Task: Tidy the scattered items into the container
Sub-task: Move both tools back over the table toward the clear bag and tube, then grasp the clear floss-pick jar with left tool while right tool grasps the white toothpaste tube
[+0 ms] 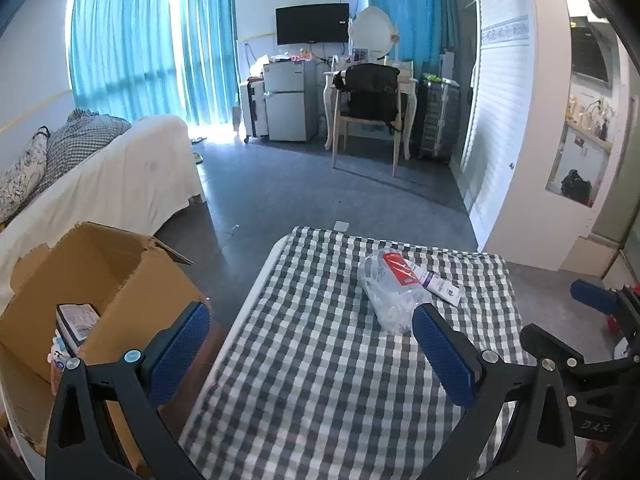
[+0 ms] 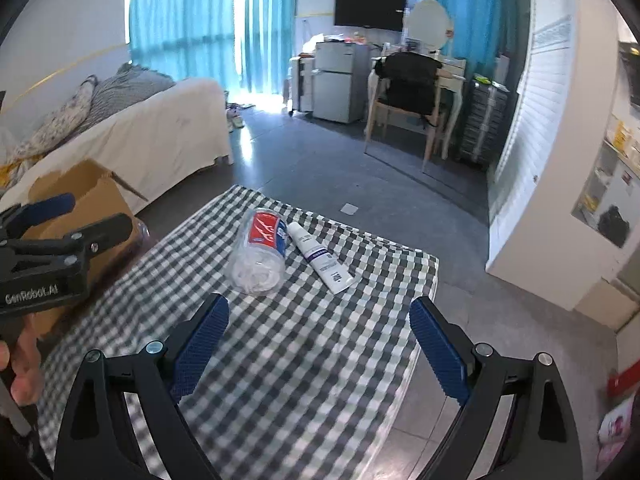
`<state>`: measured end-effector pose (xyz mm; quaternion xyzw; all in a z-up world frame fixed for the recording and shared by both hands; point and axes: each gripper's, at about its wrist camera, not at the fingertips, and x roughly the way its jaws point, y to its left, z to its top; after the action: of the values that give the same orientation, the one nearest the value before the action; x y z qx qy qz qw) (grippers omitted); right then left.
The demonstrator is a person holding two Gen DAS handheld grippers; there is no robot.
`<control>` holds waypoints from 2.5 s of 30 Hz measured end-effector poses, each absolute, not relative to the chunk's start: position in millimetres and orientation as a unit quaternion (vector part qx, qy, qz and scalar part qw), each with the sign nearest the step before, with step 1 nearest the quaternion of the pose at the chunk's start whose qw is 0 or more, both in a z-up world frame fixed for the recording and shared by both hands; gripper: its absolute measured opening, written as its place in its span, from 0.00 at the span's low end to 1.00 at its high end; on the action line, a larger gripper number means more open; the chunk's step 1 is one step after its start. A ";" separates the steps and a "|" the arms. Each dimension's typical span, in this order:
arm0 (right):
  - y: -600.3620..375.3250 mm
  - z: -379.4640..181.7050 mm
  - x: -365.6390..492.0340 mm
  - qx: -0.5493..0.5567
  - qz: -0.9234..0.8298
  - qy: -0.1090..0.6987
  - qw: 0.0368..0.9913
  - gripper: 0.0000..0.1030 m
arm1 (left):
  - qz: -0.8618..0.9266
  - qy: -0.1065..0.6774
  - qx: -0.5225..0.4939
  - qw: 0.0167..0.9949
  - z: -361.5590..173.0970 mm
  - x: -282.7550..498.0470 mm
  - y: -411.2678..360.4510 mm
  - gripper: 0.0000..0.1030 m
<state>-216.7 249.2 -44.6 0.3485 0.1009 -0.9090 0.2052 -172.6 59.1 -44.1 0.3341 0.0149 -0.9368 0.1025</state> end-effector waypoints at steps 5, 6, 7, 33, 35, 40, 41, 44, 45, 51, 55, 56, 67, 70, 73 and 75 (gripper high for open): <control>263.8 -55.7 -229.3 0.354 -0.906 0.104 0.205 0.90 | -0.935 0.020 0.334 0.119 -59.6 -193.6 71.8 1.00; 266.6 -57.1 -230.4 0.355 -0.907 0.100 0.204 0.90 | -0.934 0.021 0.336 0.123 -65.3 -199.4 74.9 1.00; 269.5 -58.7 -231.0 0.355 -0.907 0.095 0.204 0.90 | -0.932 0.022 0.338 0.127 -71.0 -204.4 77.4 1.00; 291.4 -78.8 -235.6 0.361 -0.916 0.061 0.165 0.90 | -0.900 0.011 0.432 0.059 -159.2 -303.5 131.2 0.68; 290.8 -80.4 -237.0 0.361 -0.916 0.058 0.165 0.90 | -0.899 0.013 0.434 0.052 -158.9 -301.4 128.7 0.68; 283.8 -84.5 -243.8 0.367 -0.912 0.053 0.174 0.90 | -0.898 0.013 0.439 0.032 -151.3 -290.9 115.5 0.67; 281.7 -86.1 -246.5 0.369 -0.911 0.052 0.178 0.90 | -0.898 0.012 0.439 0.027 -148.6 -288.6 112.3 0.67; 269.4 -91.6 -256.3 0.379 -0.902 0.058 0.198 0.90 | -0.901 0.001 0.434 0.016 -137.5 -277.9 103.8 0.66; 265.1 -93.6 -259.9 0.383 -0.899 0.062 0.206 0.90 | -0.903 -0.003 0.430 0.015 -132.7 -272.4 99.6 0.66; 230.8 -108.6 -289.7 0.418 -0.876 0.102 0.218 0.90 | -0.909 -0.003 0.416 0.008 -111.4 -251.3 69.0 0.63; 210.0 -118.2 -312.4 0.442 -0.862 0.109 0.222 0.90 | -0.912 0.007 0.411 0.003 -101.3 -240.6 48.9 0.63; 206.0 -121.0 -319.0 0.450 -0.858 0.109 0.222 0.90 | -0.912 0.010 0.410 0.002 -99.4 -238.2 45.2 0.63; 159.7 -135.6 -372.4 0.490 -0.830 0.170 0.206 0.89 | -0.915 0.024 0.403 -0.009 -81.6 -219.4 19.5 0.63; 155.7 -144.9 -379.0 0.508 -0.820 0.177 0.196 0.82 | -0.915 0.024 0.402 -0.012 -80.5 -217.2 17.9 0.63; 156.7 -153.9 -385.7 0.523 -0.813 0.168 0.192 0.75 | -0.915 0.024 0.402 -0.016 -79.3 -215.7 15.4 0.63; 158.3 -153.6 -386.0 0.521 -0.816 0.163 0.190 0.75 | -0.916 0.026 0.401 -0.018 -78.1 -214.0 14.9 0.63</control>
<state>-386.0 158.3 -153.6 0.5212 0.1632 -0.8160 0.1896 -214.0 14.9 -78.1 0.4010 0.0256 -0.9156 -0.0181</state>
